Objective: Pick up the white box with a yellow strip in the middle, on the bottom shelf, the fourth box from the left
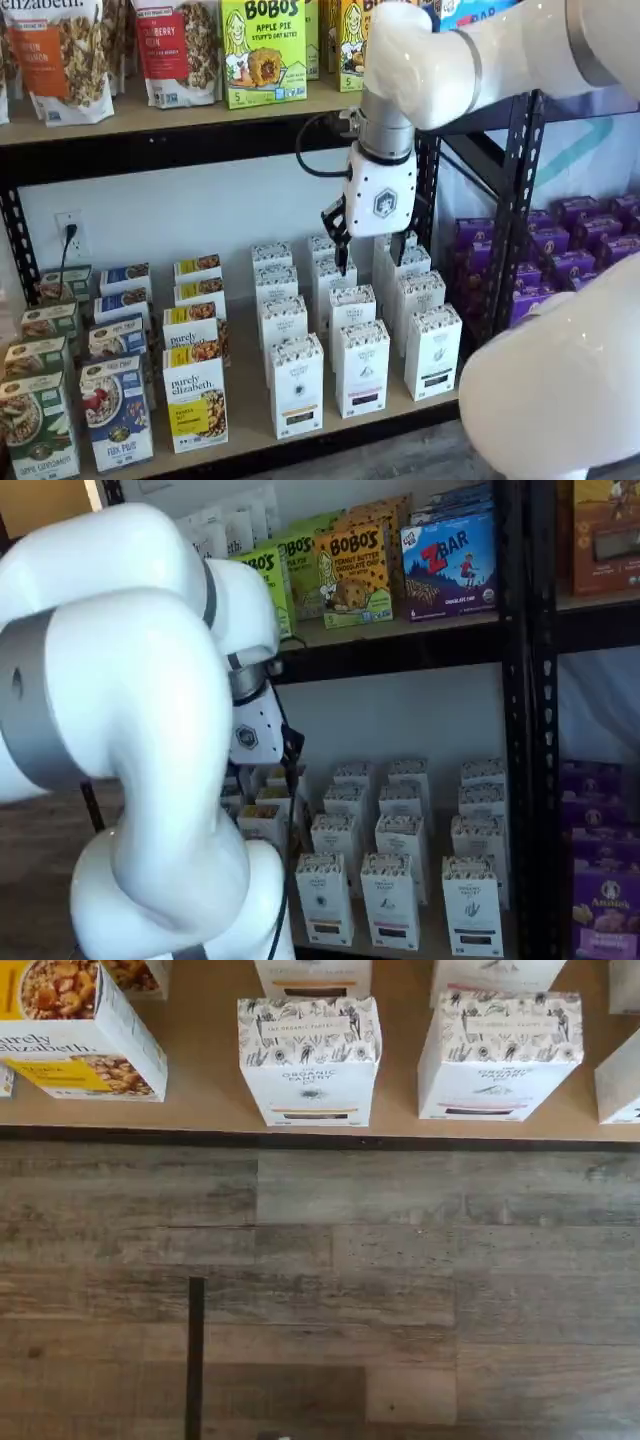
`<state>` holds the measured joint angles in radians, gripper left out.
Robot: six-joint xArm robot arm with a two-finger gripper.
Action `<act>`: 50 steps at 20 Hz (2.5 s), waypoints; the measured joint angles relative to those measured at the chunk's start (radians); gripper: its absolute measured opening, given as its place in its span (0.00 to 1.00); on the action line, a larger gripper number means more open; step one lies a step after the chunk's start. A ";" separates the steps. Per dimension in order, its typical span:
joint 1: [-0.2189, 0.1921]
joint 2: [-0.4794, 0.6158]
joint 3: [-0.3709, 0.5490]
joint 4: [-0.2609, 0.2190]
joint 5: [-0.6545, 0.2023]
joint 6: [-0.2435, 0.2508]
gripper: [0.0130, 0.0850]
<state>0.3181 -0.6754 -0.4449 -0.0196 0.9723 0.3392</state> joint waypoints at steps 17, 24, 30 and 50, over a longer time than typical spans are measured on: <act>0.037 0.280 0.015 -0.023 -0.282 0.056 1.00; 0.043 0.407 0.016 -0.078 -0.418 0.111 1.00; 0.045 0.536 -0.016 -0.095 -0.483 0.132 1.00; 0.077 0.826 -0.181 -0.184 -0.617 0.251 1.00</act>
<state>0.3951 0.1509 -0.6263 -0.2039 0.3549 0.5898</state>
